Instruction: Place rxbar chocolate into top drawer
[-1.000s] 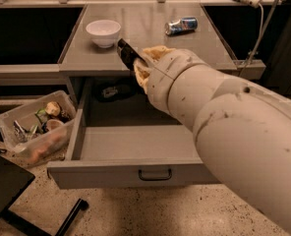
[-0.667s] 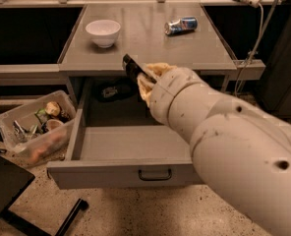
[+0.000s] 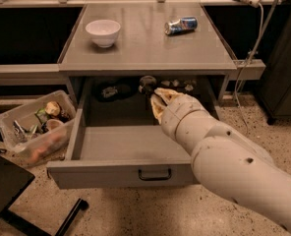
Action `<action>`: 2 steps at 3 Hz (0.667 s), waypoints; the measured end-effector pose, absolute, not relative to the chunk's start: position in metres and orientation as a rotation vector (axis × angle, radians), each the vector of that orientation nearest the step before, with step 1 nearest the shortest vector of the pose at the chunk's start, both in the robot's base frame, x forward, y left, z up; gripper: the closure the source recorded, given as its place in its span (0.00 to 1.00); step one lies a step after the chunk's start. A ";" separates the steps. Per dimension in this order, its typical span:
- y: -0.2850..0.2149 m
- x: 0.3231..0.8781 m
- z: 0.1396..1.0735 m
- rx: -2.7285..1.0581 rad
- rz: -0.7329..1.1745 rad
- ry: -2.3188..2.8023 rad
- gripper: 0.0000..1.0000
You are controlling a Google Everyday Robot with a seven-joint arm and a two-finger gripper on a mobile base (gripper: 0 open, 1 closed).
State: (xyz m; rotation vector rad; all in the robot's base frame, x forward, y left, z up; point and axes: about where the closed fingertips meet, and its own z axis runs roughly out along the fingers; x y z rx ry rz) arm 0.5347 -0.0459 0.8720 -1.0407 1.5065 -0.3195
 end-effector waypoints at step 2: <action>-0.062 0.588 0.817 -1.046 -0.378 1.526 1.00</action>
Offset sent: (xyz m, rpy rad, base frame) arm 0.0796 -0.0109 -0.1231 -0.1259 0.1748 0.0105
